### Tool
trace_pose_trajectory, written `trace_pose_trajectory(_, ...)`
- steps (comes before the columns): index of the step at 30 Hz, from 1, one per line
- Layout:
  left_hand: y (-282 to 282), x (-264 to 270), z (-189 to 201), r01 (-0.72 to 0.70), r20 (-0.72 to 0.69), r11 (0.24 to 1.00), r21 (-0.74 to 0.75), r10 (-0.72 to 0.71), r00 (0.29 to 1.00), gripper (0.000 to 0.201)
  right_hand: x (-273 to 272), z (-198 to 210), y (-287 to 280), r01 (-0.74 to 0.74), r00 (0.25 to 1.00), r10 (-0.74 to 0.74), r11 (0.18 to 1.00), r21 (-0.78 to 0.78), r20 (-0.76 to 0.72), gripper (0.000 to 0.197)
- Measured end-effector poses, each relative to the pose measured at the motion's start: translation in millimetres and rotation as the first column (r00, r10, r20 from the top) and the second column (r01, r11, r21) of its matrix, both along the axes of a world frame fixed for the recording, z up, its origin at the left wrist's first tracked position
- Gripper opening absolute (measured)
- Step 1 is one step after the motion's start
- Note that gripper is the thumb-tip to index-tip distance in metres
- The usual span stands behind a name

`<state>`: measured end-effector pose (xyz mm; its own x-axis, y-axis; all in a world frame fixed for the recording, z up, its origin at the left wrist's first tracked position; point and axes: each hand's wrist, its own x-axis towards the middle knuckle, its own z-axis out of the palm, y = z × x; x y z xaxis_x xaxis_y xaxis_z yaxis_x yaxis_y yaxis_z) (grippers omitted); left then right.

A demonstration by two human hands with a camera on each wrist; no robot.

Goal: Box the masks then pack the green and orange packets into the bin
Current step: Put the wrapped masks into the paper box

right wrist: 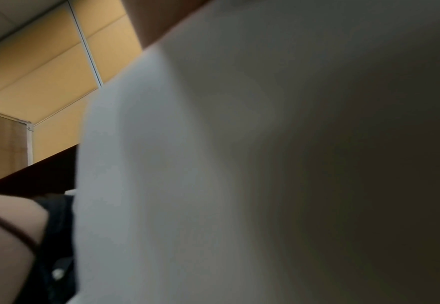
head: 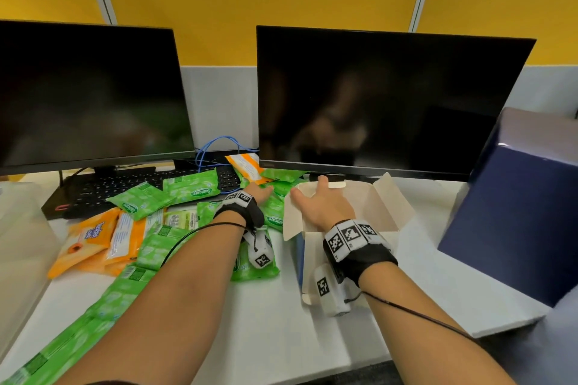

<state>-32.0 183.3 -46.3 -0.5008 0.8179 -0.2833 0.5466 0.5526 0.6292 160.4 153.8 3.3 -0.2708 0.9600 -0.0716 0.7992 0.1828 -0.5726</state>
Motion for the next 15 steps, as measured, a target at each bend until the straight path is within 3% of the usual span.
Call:
trace_pose_trajectory(5,7,-2,7,-0.04,0.039,0.988,0.148,0.035,0.999,0.019,1,0,0,-0.004,1.0,0.004,1.0,0.018,0.002,0.084)
trace_pose_trajectory(8,11,-11,1,-0.146,0.138,0.946,0.289,0.109,0.984,0.023,2,-1,0,-0.01,1.0,0.01,1.0,0.018,-0.003,0.083)
trace_pose_trajectory(9,11,-14,0,-0.223,0.232,0.905,0.362,0.144,0.962,0.03,2,-2,0,-0.013,1.0,0.013,1.0,0.017,-0.007,0.083)
trace_pose_trajectory(12,5,-30,5,-0.531,0.536,0.679,0.507,0.235,0.811,0.036,2,-3,1,-0.019,1.0,0.019,1.0,0.014,-0.01,0.083)
trace_pose_trajectory(15,4,-60,8,-0.624,0.615,0.574,0.531,0.245,0.749,0.037,1,-2,1,-0.016,1.0,0.016,1.0,0.017,-0.002,0.084)
